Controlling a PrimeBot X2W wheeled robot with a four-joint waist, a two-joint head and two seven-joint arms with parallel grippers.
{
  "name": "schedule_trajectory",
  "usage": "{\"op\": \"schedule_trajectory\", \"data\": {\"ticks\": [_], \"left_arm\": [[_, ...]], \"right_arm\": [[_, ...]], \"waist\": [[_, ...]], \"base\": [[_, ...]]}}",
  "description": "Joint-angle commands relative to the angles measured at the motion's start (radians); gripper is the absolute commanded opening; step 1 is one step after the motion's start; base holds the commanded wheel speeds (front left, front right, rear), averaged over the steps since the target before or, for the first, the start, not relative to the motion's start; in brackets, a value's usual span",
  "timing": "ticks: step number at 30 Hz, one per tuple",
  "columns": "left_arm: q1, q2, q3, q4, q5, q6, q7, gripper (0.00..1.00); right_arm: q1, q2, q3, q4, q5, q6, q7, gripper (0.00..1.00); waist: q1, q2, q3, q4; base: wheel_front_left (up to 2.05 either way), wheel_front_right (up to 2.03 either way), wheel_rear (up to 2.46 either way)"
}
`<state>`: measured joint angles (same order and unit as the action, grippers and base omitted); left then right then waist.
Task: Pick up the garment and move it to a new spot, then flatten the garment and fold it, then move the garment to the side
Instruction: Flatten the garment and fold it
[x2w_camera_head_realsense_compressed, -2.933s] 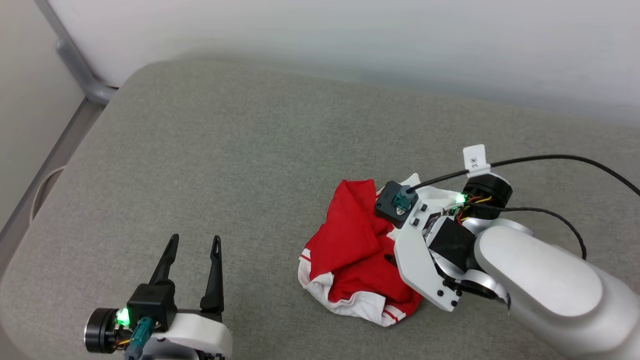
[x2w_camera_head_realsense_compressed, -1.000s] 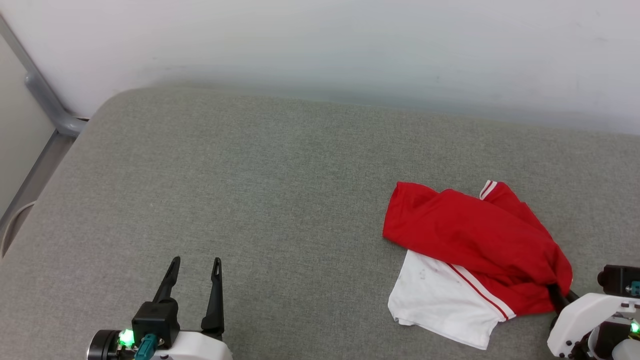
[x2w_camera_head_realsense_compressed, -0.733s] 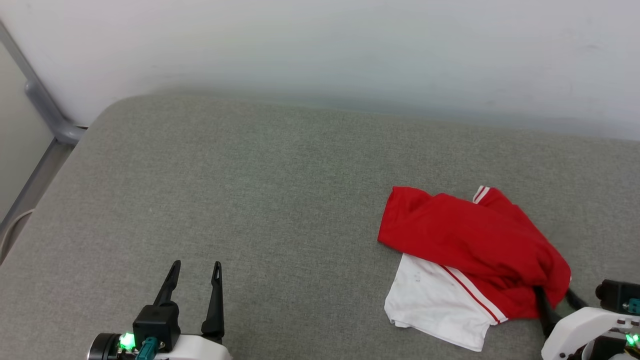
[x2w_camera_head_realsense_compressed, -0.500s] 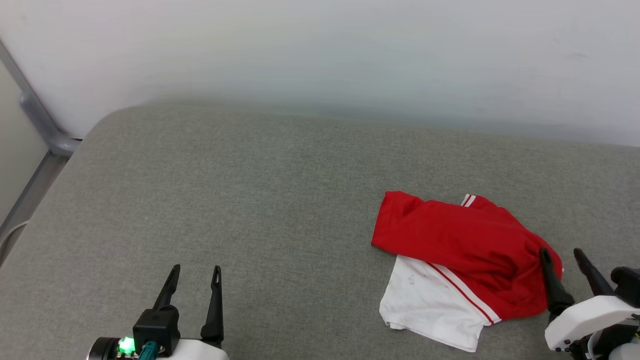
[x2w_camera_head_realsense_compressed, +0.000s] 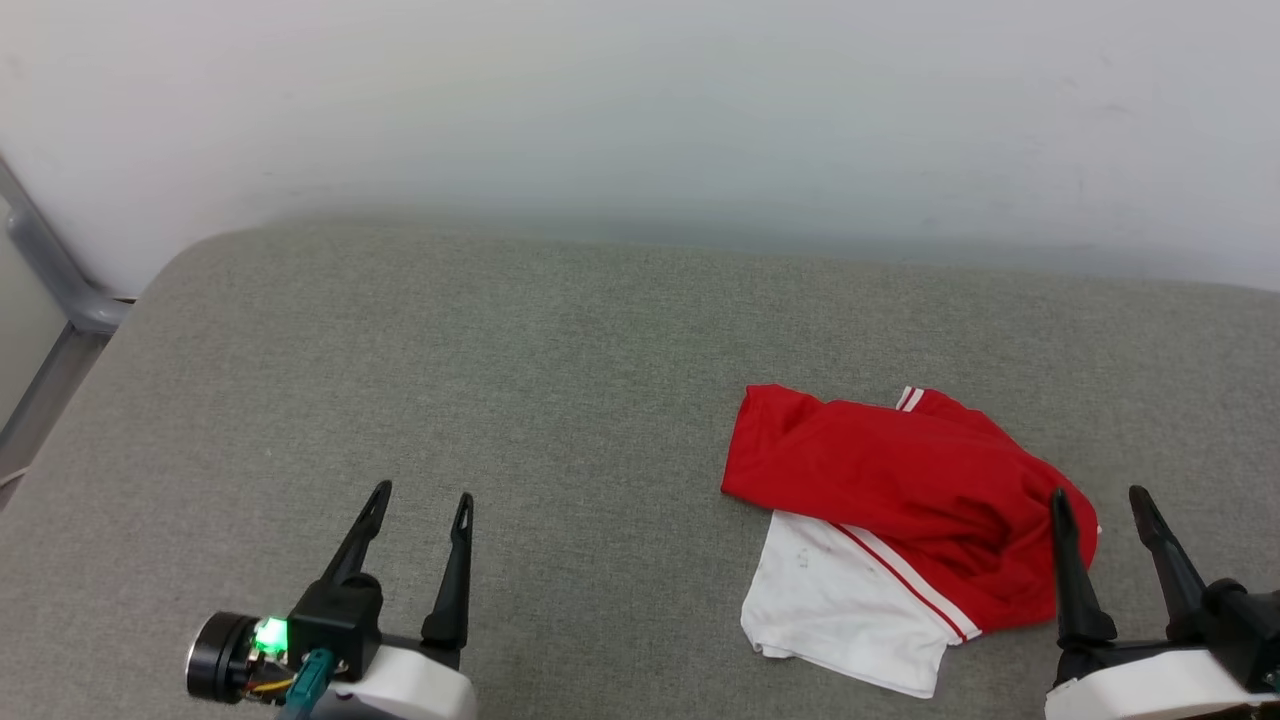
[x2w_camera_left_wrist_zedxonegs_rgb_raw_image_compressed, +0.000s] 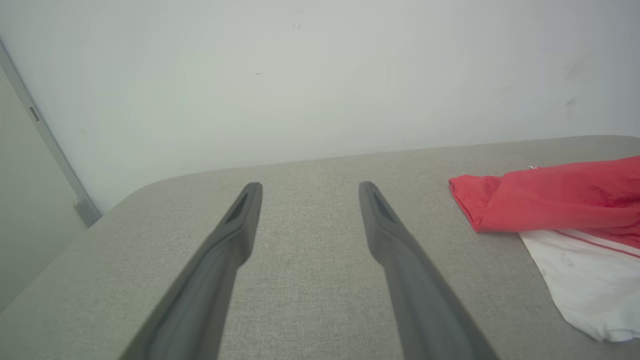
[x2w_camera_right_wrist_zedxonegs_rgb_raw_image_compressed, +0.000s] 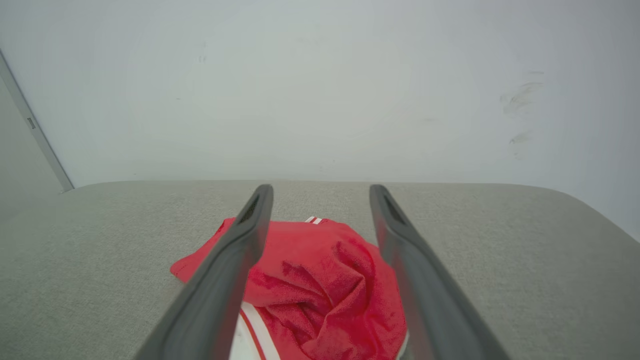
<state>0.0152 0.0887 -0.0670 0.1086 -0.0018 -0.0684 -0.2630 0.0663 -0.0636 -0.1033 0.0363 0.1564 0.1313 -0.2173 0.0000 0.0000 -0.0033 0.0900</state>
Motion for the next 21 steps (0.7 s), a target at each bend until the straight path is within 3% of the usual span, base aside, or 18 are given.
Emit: {"op": "schedule_trajectory", "data": {"ticks": [1, 8, 14, 21], "left_arm": [[-0.017, 0.008, -0.007, -0.004, 0.000, -0.006, -0.003, 1.00], [-0.169, 0.122, -0.180, 0.053, -0.056, -0.060, 0.007, 1.00], [-0.380, 0.326, -0.523, 0.039, -0.273, -0.059, 0.165, 1.00], [-0.600, 0.483, -0.841, -0.027, -0.577, -0.060, 0.395, 1.00]], "right_arm": [[0.008, 0.003, -0.003, -0.006, -0.002, -0.001, 0.005, 1.00], [0.017, 0.013, -0.009, -0.005, -0.035, -0.001, 0.004, 1.00], [-0.013, 0.014, -0.004, 0.011, -0.056, -0.001, 0.001, 1.00], [-0.050, 0.014, 0.006, 0.030, -0.054, -0.001, -0.007, 1.00]], "waist": [[0.0000, 0.0000, 0.001, -0.002], [0.0000, 0.0000, 0.008, -0.028], [0.0000, 0.0000, 0.031, -0.066], [0.0000, 0.0000, 0.070, -0.120]], "base": [[0.00, 0.00, 0.00], [0.00, 0.00, 0.00], [0.00, 0.00, 0.00], [0.00, 0.00, 0.00]]}}
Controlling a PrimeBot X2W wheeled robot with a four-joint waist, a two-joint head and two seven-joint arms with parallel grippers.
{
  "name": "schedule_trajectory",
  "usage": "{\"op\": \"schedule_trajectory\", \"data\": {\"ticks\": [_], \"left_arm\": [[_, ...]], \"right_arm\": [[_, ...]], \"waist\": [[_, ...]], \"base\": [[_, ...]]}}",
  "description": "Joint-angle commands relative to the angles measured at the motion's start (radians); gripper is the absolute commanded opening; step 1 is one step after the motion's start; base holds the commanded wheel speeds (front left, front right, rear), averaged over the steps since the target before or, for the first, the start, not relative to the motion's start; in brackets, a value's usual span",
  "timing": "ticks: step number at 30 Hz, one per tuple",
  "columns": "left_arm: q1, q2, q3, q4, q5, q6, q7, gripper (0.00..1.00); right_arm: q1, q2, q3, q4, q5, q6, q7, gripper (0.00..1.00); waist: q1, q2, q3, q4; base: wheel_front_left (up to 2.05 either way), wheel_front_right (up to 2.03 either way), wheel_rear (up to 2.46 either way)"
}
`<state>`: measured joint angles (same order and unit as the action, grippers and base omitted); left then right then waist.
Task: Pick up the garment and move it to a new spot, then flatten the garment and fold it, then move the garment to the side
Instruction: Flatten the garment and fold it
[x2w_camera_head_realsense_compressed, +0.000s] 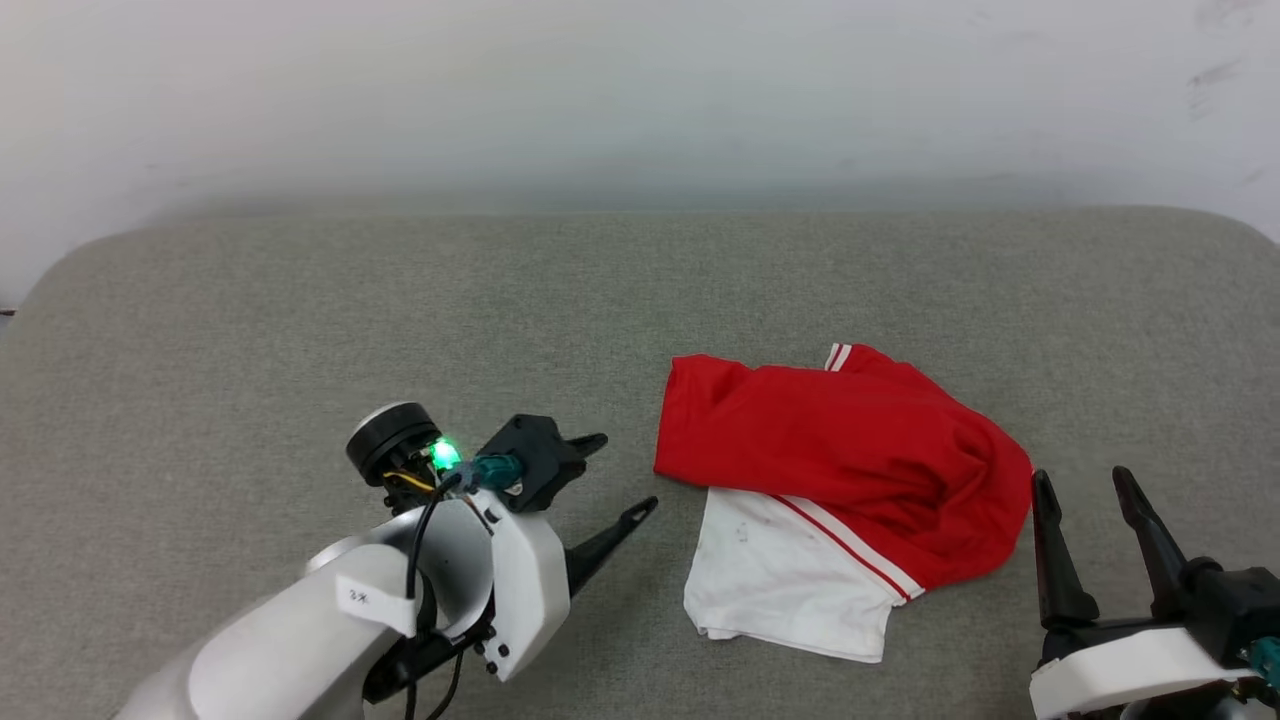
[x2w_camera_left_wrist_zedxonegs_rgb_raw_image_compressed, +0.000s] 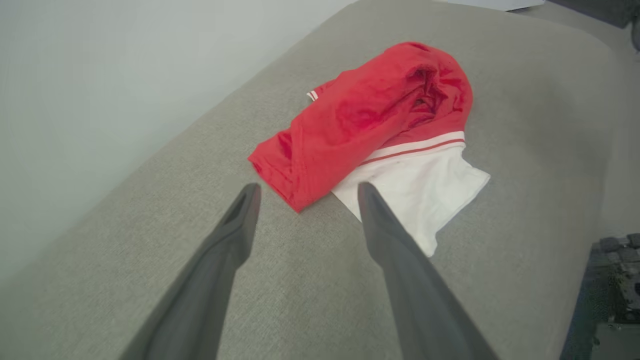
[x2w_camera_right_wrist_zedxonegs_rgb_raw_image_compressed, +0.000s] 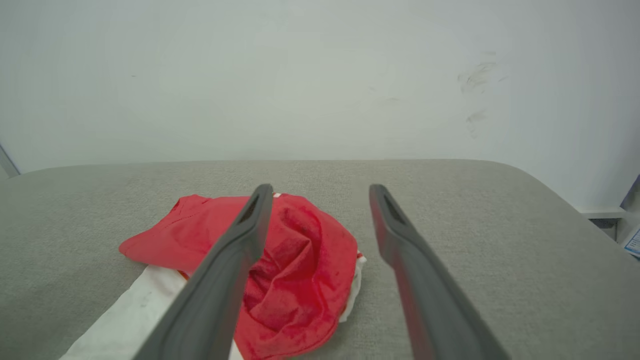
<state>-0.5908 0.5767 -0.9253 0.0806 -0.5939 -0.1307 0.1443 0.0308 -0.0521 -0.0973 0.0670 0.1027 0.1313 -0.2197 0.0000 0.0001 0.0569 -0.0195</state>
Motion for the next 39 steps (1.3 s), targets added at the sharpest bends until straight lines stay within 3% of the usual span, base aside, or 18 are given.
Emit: {"op": "schedule_trajectory", "data": {"ticks": [1, 8, 14, 21, 37, 38, 39], "left_arm": [[-0.024, 0.009, -0.022, -0.006, -0.025, 0.003, 0.019, 1.00], [-0.216, 0.060, -0.293, -0.059, -0.235, 0.003, 0.210, 1.00], [-0.298, 0.031, -0.354, -0.090, -0.289, 0.003, 0.360, 1.00], [-0.258, 0.007, -0.354, -0.153, -0.213, 0.003, 0.585, 1.00], [-0.179, 0.056, -0.363, -0.115, -0.026, 0.003, 0.705, 1.00], [-0.170, 0.057, -0.367, -0.120, -0.020, 0.003, 0.713, 0.93], [-0.167, 0.054, -0.368, -0.120, -0.014, 0.003, 0.704, 0.49]], "right_arm": [[-0.020, 0.003, 0.002, 0.002, 0.000, -0.001, -0.005, 1.00], [-0.052, 0.003, 0.013, 0.024, -0.003, -0.001, -0.017, 1.00], [-0.082, 0.003, 0.029, 0.038, 0.002, -0.001, -0.026, 1.00], [-0.129, 0.003, 0.046, 0.049, 0.011, -0.001, -0.039, 1.00], [-0.199, 0.003, 0.069, 0.051, 0.038, -0.001, -0.047, 1.00], [-0.202, 0.003, 0.069, 0.049, 0.037, -0.001, -0.047, 1.00], [-0.203, 0.003, 0.069, 0.048, 0.036, -0.001, -0.047, 1.00]], "waist": [[0.0000, -0.0001, 0.016, -0.019], [0.0000, -0.0001, 0.059, -0.071], [0.0000, -0.0001, 0.105, -0.114], [0.0000, -0.0001, 0.175, -0.164], [0.0000, -0.0001, 0.311, -0.211], [0.0000, -0.0001, 0.317, -0.211], [0.0000, -0.0001, 0.322, -0.210]], "base": [[0.00, 0.00, 0.00], [0.00, 0.00, 0.00], [0.00, 0.00, 0.00], [0.00, 0.00, 0.00], [0.00, 0.00, 0.00], [0.00, 0.00, 0.00], [0.00, 0.00, 0.00]]}}
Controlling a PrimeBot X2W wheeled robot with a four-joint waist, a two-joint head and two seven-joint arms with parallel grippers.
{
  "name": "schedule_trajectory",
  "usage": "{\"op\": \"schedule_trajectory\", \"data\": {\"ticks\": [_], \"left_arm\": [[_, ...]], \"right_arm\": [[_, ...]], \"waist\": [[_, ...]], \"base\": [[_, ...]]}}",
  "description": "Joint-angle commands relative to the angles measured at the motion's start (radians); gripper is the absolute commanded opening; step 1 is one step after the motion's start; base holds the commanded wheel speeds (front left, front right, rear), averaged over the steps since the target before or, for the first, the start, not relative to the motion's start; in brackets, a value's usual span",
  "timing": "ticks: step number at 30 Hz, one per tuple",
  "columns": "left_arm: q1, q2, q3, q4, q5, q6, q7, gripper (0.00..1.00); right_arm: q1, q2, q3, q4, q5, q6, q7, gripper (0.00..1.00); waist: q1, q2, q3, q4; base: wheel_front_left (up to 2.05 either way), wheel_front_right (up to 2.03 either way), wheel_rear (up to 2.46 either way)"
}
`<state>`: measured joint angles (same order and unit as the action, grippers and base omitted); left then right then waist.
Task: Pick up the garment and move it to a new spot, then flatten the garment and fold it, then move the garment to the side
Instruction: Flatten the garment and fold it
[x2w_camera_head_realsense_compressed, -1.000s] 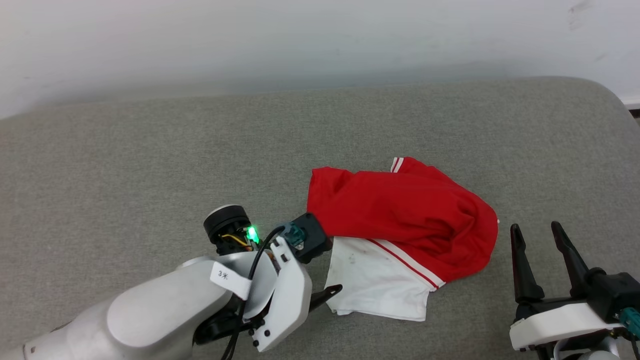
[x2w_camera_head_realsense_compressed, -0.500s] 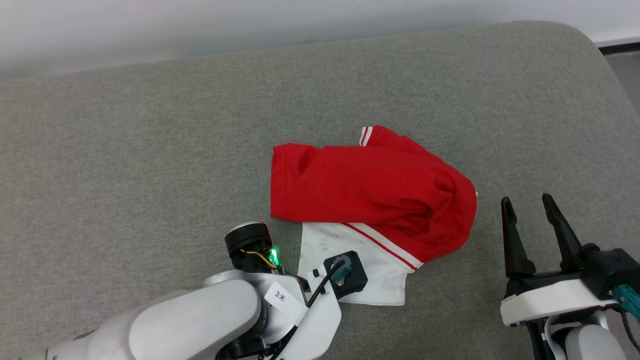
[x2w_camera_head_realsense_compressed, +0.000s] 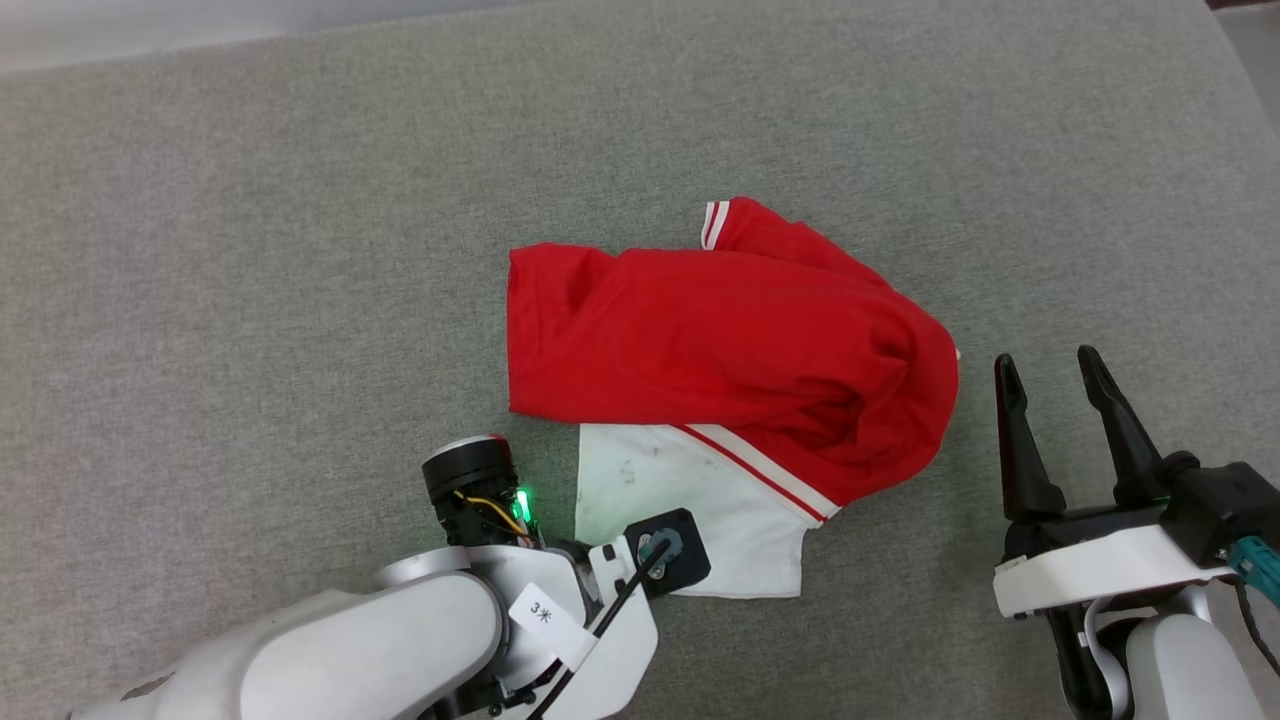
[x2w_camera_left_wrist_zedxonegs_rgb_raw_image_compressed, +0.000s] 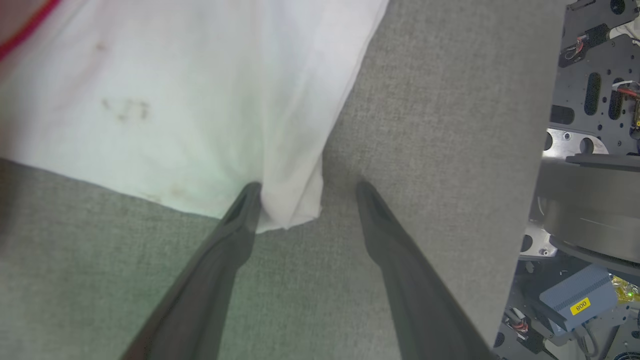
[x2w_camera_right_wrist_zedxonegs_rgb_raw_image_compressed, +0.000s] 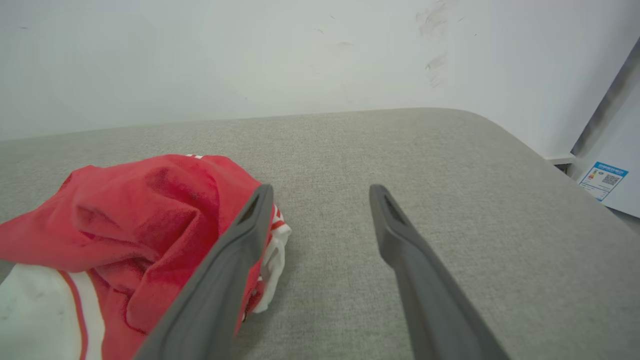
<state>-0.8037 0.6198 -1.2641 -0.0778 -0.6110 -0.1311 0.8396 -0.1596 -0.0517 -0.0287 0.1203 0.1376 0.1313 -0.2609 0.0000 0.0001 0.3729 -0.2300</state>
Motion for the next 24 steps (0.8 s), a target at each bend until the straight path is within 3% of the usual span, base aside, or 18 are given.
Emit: {"op": "schedule_trajectory", "data": {"ticks": [1, 2, 11, 16, 19, 24], "left_arm": [[0.045, 0.006, -0.030, 0.044, 0.009, 0.003, -0.001, 0.15], [0.052, 0.001, -0.031, 0.047, 0.018, 0.003, -0.002, 0.00], [0.032, -0.034, -0.024, 0.063, 0.072, 0.003, -0.135, 0.00], [-0.014, -0.045, -0.015, 0.099, 0.095, 0.004, -0.291, 0.00], [-0.026, -0.016, -0.016, 0.153, 0.081, 0.003, -0.425, 0.00], [-0.011, 0.064, -0.013, 0.220, 0.076, 0.003, -0.534, 0.00]], "right_arm": [[-0.013, 0.003, -0.001, -0.006, -0.001, -0.001, -0.005, 1.00], [-0.016, 0.003, 0.000, -0.005, -0.002, -0.001, -0.005, 1.00], [-0.016, 0.003, -0.012, 0.007, -0.018, -0.001, -0.005, 1.00], [0.016, 0.003, -0.030, 0.017, -0.030, -0.001, -0.005, 1.00], [0.039, 0.002, -0.038, 0.021, -0.039, -0.001, -0.005, 1.00], [0.067, 0.002, -0.053, 0.022, -0.045, -0.001, -0.004, 1.00]], "waist": [[0.0000, -0.0001, 0.010, 0.004], [0.0000, -0.0001, 0.013, 0.005], [0.0000, -0.0001, -0.013, 0.039], [0.0000, -0.0001, -0.067, 0.083], [0.0000, -0.0001, -0.113, 0.119], [0.0000, -0.0001, -0.157, 0.164]], "base": [[0.00, 0.00, 0.00], [0.00, 0.00, 0.00], [0.00, 0.00, 0.00], [0.00, 0.00, 0.00], [0.00, 0.00, 0.00], [0.00, 0.00, 0.00]]}}
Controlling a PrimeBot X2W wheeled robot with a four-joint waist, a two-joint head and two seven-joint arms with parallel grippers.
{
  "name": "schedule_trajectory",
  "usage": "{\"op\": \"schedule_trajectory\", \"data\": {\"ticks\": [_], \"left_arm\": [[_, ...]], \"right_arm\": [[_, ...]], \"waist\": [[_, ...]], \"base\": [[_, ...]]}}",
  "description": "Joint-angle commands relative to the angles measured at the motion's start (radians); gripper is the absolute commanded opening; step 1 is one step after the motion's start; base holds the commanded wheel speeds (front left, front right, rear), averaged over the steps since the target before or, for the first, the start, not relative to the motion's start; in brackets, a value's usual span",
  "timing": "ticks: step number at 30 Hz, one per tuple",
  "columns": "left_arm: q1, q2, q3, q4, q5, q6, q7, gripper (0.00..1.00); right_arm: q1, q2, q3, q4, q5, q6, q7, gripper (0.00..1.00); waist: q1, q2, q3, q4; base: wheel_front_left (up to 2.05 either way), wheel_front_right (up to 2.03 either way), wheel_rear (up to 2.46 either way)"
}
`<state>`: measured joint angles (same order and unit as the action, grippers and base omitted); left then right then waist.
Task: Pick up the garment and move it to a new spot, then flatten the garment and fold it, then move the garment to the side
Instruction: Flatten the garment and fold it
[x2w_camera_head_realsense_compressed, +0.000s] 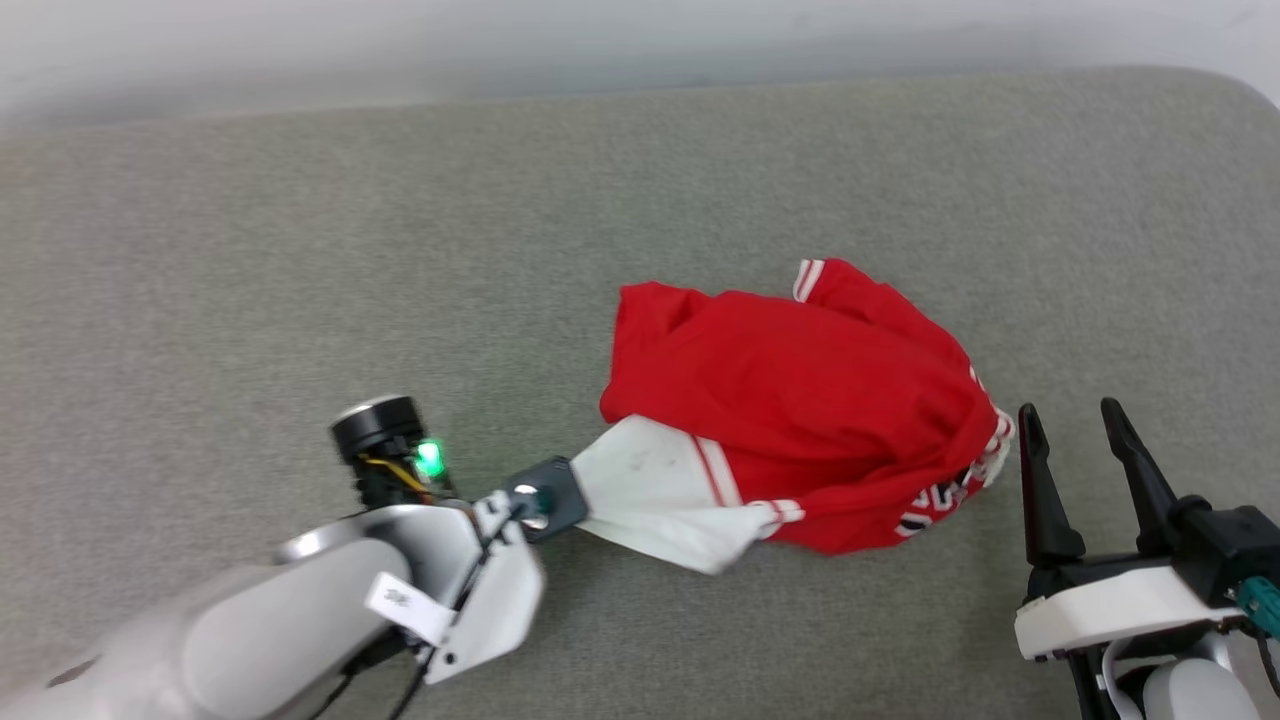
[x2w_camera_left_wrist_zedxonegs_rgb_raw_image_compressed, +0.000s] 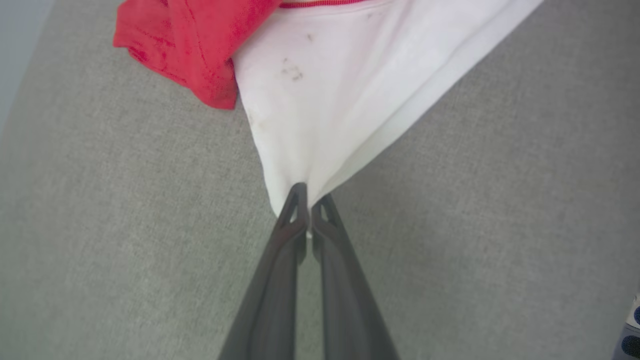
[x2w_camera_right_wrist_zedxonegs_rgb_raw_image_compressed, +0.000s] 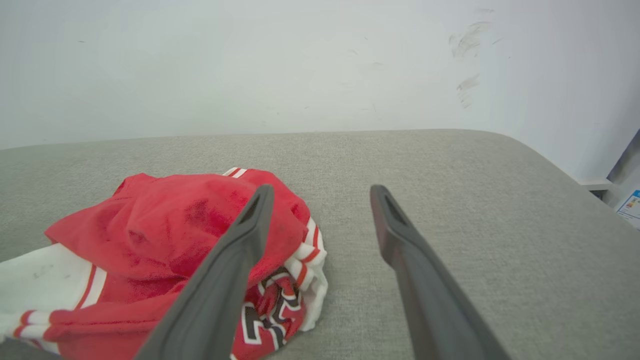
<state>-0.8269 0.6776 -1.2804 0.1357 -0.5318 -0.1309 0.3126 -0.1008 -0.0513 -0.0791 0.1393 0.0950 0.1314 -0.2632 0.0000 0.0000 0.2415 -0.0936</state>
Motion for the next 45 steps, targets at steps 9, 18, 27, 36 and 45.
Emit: {"op": "schedule_trajectory", "data": {"ticks": [9, 18, 27, 36, 45], "left_arm": [[0.134, 0.125, 0.028, 0.094, -0.076, 0.054, -0.079, 0.00], [0.279, 0.192, 0.055, 0.260, -0.192, 0.103, -0.150, 0.00], [0.383, 0.238, 0.078, 0.379, -0.286, 0.148, -0.165, 0.00], [0.399, 0.163, 0.132, 0.388, -0.342, 0.174, -0.283, 1.00], [0.440, 0.151, 0.230, 0.245, -0.351, 0.365, -0.472, 1.00]], "right_arm": [[0.036, 0.002, -0.003, 0.007, -0.004, -0.001, -0.002, 1.00], [0.054, 0.002, -0.020, 0.017, -0.028, -0.001, -0.002, 1.00], [0.064, 0.002, -0.037, 0.035, -0.048, -0.001, 0.003, 1.00], [0.085, 0.002, -0.046, 0.050, -0.051, -0.001, 0.016, 1.00], [0.096, 0.000, -0.045, 0.013, -0.061, -0.001, 0.046, 1.00]], "waist": [[0.0000, 0.0000, -0.057, 0.070], [0.0000, 0.0000, -0.062, 0.082], [0.0000, 0.0000, -0.071, 0.094], [0.0000, 0.0000, -0.123, 0.134], [0.0000, 0.0000, -0.200, 0.191]], "base": [[0.00, 0.00, 0.00], [0.00, 0.00, 0.00], [0.00, 0.00, 0.00], [0.00, 0.00, 0.00], [0.00, 0.00, 0.00]]}}
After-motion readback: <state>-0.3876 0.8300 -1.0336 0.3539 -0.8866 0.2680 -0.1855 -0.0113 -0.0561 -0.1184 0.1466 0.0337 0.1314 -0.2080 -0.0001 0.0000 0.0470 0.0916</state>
